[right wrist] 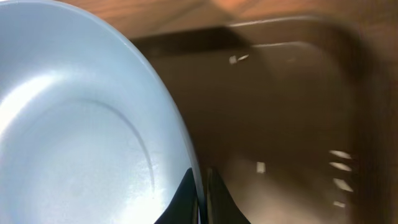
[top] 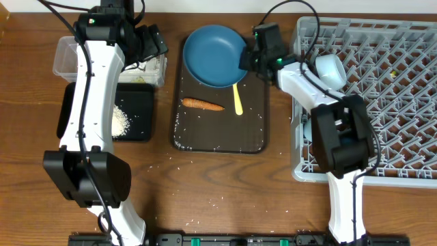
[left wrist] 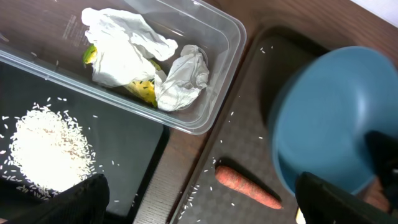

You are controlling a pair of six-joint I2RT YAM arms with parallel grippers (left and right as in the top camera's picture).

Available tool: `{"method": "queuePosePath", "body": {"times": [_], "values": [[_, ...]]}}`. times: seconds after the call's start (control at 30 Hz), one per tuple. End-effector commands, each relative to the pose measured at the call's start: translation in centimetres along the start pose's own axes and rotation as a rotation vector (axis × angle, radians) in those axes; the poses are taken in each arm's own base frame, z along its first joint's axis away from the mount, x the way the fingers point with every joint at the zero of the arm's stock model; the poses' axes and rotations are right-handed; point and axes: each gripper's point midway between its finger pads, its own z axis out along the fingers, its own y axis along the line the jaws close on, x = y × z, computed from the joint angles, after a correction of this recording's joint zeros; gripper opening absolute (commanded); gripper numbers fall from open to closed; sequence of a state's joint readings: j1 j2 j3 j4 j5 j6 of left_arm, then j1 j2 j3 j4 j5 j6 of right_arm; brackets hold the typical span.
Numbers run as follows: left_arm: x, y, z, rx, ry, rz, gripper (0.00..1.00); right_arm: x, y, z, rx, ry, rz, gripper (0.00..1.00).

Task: Sort waste into correct bins and load items into the dishwasher rack
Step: 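Lift the blue plate and stand it upright in the rack's back corner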

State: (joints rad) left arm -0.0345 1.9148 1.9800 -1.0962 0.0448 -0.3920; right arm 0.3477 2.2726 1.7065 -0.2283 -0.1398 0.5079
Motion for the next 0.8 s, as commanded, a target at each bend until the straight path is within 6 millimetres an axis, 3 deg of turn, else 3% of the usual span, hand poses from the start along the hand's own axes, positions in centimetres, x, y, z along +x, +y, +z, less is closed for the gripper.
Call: {"method": "queuePosePath", "body": {"times": [0.0, 0.17, 0.23, 0.27, 0.33, 0.5, 0.6, 0.77], "values": [[-0.5, 0.3, -0.6, -0.013, -0.022, -0.001, 0.98, -8.1, 1.0, -7.2, -0.014, -0.193, 0.003, 0.01], [-0.5, 0.3, -0.6, -0.013, -0.022, -0.001, 0.98, -13.7, -3.6, -17.5, 0.236, -0.394, 0.061, 0.01], [-0.5, 0.3, -0.6, -0.013, -0.022, -0.001, 0.98, -14.9, -7.0, -23.3, 0.452, -0.487, 0.102, 0.01], [-0.5, 0.3, -0.6, -0.013, -0.022, -0.001, 0.98, -15.0, -8.2, -25.4, 0.534, -0.517, 0.115, 0.01], [-0.5, 0.3, -0.6, -0.013, -0.022, -0.001, 0.98, -14.8, -11.3, -31.9, 0.780, -0.604, 0.146, 0.01], [-0.5, 0.3, -0.6, -0.013, -0.022, -0.001, 0.98, -13.6, -14.7, -43.6, 1.221, -0.777, 0.194, 0.01], [-0.5, 0.3, -0.6, -0.013, -0.022, -0.001, 0.98, -13.4, -15.9, -47.0, 1.423, -0.757, 0.131, 0.01], [-0.5, 0.3, -0.6, -0.013, -0.022, -0.001, 0.98, -13.1, -19.4, -49.1, 1.650, -0.559, 0.015, 0.01]]}}
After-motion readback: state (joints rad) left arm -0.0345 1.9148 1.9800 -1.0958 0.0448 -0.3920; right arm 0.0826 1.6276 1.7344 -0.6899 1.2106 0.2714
